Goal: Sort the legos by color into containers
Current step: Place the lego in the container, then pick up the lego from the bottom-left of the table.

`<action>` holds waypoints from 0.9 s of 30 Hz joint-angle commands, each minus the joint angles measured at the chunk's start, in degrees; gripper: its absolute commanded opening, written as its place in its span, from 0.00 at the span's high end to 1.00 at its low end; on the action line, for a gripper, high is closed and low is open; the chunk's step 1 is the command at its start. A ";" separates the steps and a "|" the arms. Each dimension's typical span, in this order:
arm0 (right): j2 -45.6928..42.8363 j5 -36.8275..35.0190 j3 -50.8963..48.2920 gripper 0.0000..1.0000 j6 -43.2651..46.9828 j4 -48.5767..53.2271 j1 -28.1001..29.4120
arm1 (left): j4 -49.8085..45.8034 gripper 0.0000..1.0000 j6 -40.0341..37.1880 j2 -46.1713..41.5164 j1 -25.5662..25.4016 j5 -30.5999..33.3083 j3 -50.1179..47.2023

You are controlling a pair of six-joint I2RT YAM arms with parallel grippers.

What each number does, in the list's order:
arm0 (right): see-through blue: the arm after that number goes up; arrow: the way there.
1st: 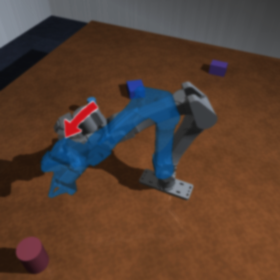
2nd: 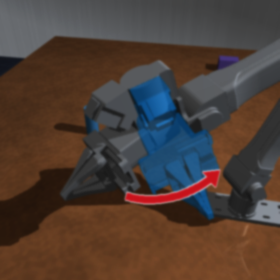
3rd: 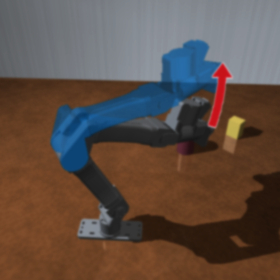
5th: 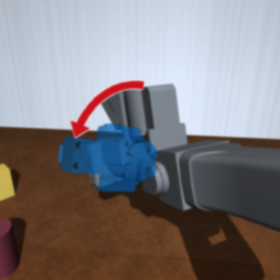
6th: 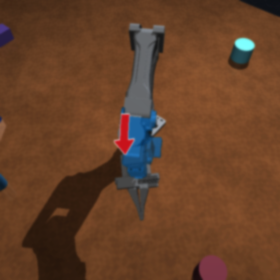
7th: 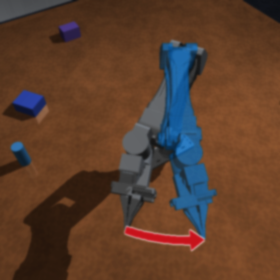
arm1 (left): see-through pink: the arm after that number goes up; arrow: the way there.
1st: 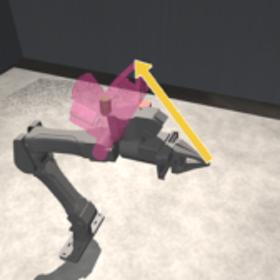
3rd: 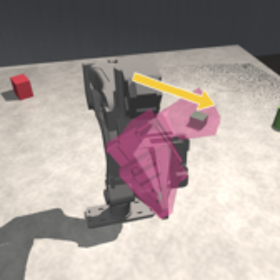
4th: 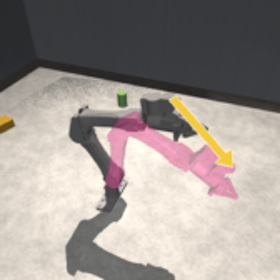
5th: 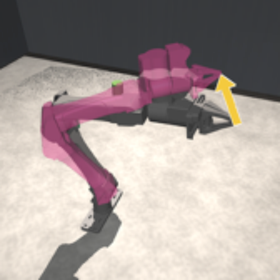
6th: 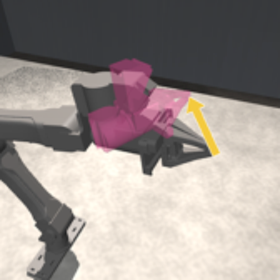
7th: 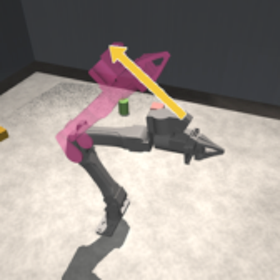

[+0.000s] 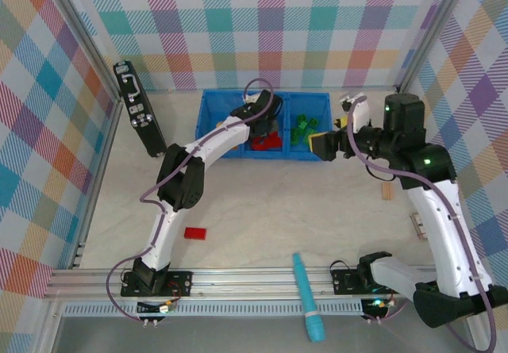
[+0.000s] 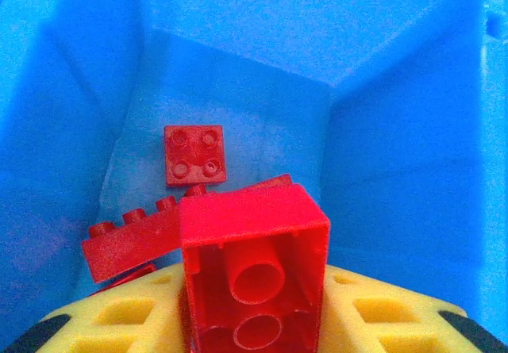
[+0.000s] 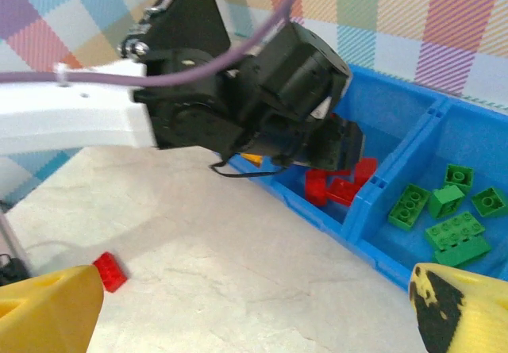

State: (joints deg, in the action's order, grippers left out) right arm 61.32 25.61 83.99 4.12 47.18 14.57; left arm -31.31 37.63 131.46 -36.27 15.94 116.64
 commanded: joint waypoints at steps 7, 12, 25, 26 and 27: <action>-1.53 1.46 8.86 0.01 -2.64 8.92 -0.29 | -0.90 0.41 -2.00 0.14 0.06 -0.60 1.92; -2.90 0.09 5.53 0.01 -2.90 7.69 -0.24 | -1.04 0.40 -3.80 -3.76 0.59 -1.24 1.83; -6.64 -1.59 -6.80 0.01 -1.17 -3.45 -0.24 | -13.07 0.39 -5.43 -31.95 0.74 -2.46 -9.69; -6.54 -1.49 -7.42 0.01 -1.13 -4.36 -0.24 | -13.49 0.39 -2.23 -35.72 0.83 -1.89 -14.21; -6.41 -0.81 -7.88 0.01 -1.02 -4.91 -0.24 | -13.60 0.39 1.71 -39.84 0.82 -1.15 -19.48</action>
State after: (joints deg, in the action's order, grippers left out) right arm 55.64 24.10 77.14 2.24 47.27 14.57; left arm -38.92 32.25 98.26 -36.05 13.17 106.69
